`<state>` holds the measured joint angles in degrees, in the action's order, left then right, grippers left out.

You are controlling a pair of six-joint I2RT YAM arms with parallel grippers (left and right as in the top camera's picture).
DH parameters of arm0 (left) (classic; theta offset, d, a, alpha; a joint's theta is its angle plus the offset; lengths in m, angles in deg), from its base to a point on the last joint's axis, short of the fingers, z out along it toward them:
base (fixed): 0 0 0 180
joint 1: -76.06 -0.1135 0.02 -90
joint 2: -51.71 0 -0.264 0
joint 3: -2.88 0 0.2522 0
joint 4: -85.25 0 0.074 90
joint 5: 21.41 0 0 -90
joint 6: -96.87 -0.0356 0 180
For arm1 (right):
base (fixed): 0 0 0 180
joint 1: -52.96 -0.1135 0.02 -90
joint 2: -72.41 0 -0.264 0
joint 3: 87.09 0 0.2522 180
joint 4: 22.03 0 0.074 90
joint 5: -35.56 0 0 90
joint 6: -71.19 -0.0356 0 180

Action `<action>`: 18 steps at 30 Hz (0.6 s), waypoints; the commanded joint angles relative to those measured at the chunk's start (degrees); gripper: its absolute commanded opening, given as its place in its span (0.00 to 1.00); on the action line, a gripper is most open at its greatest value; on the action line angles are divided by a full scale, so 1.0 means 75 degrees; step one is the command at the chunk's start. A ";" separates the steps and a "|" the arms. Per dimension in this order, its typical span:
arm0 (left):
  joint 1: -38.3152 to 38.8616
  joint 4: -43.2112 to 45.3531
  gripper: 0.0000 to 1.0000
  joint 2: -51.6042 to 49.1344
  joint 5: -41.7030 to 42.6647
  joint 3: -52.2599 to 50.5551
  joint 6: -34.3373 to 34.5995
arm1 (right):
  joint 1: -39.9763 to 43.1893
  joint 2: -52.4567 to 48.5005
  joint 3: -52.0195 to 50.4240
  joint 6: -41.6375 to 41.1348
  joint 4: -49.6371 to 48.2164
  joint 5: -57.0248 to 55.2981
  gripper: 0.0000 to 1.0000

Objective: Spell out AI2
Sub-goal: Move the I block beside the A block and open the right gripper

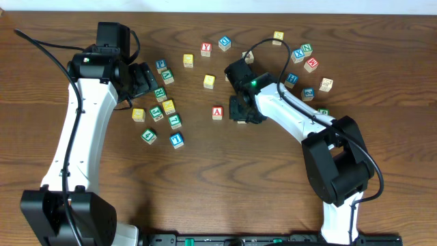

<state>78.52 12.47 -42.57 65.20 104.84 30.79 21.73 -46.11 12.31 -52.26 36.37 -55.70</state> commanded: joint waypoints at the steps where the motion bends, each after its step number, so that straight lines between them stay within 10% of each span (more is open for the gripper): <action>1: 0.0003 -0.0041 0.98 -0.0017 -0.0154 0.0070 -0.0044 | -0.0050 0.0015 -0.0050 0.0187 -0.0146 -0.0041 0.27; 18: 0.0003 -0.0041 0.98 -0.0017 -0.0154 0.0070 -0.0044 | -0.0070 0.0015 -0.0050 0.0545 -0.1078 0.0265 0.27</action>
<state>78.52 12.47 -42.57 65.20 104.84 30.79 21.73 -46.11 12.29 -48.99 28.35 -53.84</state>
